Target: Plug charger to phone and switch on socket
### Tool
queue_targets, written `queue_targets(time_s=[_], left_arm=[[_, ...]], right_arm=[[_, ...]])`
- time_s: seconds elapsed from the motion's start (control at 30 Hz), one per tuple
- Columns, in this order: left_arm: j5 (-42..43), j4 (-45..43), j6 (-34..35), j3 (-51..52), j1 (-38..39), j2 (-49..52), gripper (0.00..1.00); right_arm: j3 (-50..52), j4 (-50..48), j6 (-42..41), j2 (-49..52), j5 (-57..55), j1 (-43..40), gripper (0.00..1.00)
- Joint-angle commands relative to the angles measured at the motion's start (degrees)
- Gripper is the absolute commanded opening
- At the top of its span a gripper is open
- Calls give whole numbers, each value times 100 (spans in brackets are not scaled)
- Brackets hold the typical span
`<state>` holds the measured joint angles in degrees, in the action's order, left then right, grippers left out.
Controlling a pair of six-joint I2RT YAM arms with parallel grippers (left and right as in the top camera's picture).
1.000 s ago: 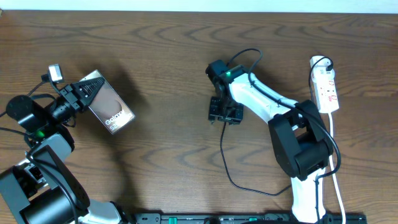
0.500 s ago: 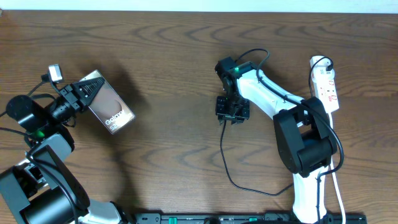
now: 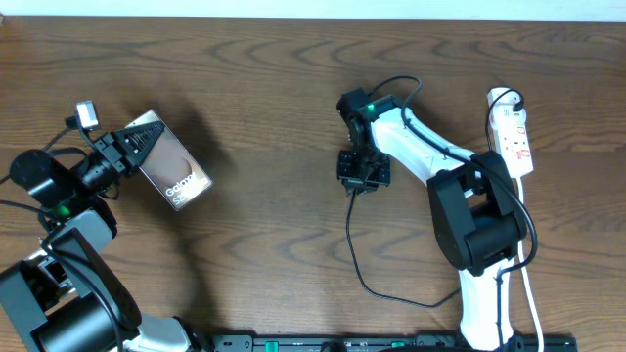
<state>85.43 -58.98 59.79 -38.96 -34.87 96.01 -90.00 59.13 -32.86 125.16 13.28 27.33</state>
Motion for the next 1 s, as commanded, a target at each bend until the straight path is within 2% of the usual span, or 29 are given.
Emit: queue_targets(time_s=[0.0,0.27,0.6,0.97], left_arm=[[94,-52,28,11,-20,-52,8],[94,-52,28,11,-17,-52,8],[94,-52,28,11,-20,-52,7],[94,-52,28,11,-20,-52,8]], right_arm=[[212,-260,-35,645,-201,-52,20],[203,-299,-52,645,-221,-153,19],[203,-251,-42,645,-262,-140,1],[205,337,22,645,-260,122,1]])
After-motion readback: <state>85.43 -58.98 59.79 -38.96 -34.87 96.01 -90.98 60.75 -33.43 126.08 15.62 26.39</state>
